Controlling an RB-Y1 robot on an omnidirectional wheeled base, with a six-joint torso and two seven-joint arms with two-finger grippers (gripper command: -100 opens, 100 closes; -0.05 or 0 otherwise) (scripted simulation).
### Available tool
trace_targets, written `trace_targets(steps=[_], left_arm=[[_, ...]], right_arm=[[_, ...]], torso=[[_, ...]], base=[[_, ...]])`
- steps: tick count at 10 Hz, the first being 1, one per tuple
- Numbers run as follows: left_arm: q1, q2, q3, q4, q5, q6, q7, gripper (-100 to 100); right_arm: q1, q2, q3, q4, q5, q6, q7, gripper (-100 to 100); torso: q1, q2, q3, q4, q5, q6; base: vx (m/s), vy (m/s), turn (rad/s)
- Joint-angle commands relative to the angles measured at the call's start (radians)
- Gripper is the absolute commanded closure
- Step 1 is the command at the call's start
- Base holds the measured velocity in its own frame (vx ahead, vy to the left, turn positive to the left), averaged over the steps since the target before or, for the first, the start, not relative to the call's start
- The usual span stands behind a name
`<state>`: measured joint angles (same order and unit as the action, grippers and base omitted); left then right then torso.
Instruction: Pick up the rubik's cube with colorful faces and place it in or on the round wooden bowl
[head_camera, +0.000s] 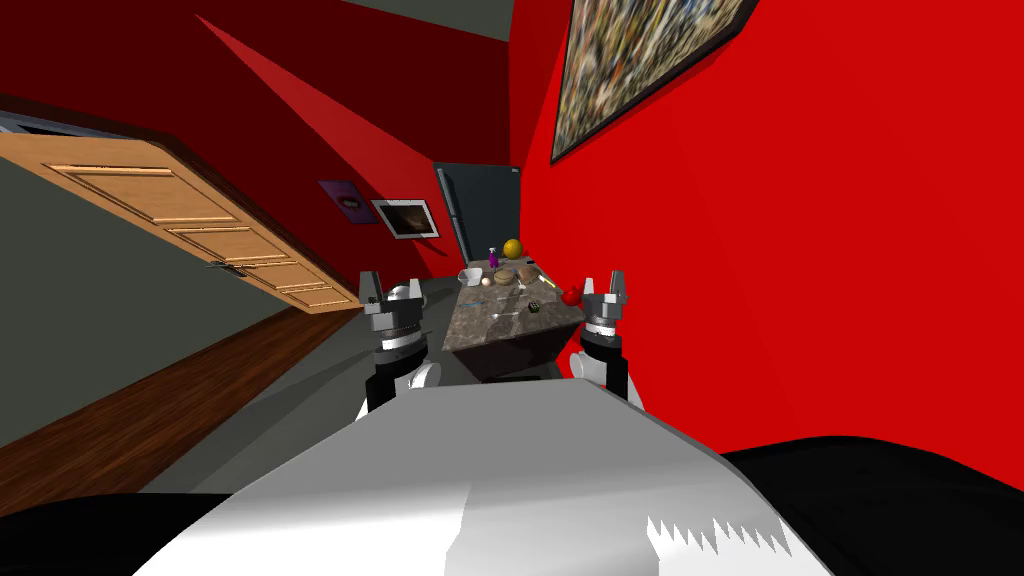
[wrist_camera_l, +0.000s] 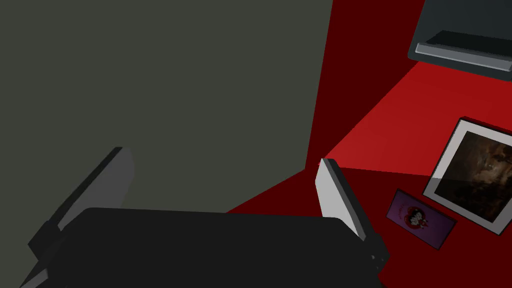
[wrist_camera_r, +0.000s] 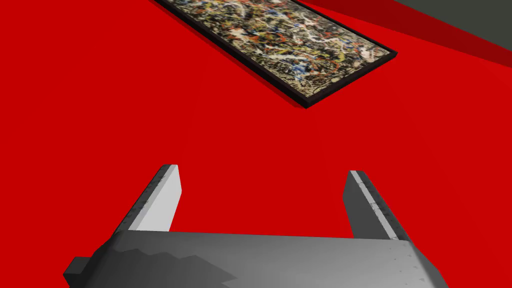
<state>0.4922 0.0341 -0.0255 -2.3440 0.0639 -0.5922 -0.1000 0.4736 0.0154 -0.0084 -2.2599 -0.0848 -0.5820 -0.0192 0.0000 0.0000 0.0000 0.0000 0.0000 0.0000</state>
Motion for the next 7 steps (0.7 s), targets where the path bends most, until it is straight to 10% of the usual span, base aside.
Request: trace_targets(steps=[1, 7], left_arm=[[0.0, 0.0, 0.0, 0.0, 0.0, 0.0, 0.0, 0], [0.0, 0.0, 0.0, 0.0, 0.0, 0.0, 0.0, 0]], right_arm=[[0.004, -0.036, 0.005, 0.008, 0.003, -0.017, 0.0, -100], [0.034, -0.186, 0.044, 0.088, 0.048, -0.16, 0.005, -100]], torso=[[0.0, 0.0, 0.0, 0.0, 0.0, 0.0], [-0.003, 0.013, 0.007, 0.003, -0.001, 0.0]], base=[[-0.037, -0.01, 0.003], [-0.149, -0.05, 0.066]])
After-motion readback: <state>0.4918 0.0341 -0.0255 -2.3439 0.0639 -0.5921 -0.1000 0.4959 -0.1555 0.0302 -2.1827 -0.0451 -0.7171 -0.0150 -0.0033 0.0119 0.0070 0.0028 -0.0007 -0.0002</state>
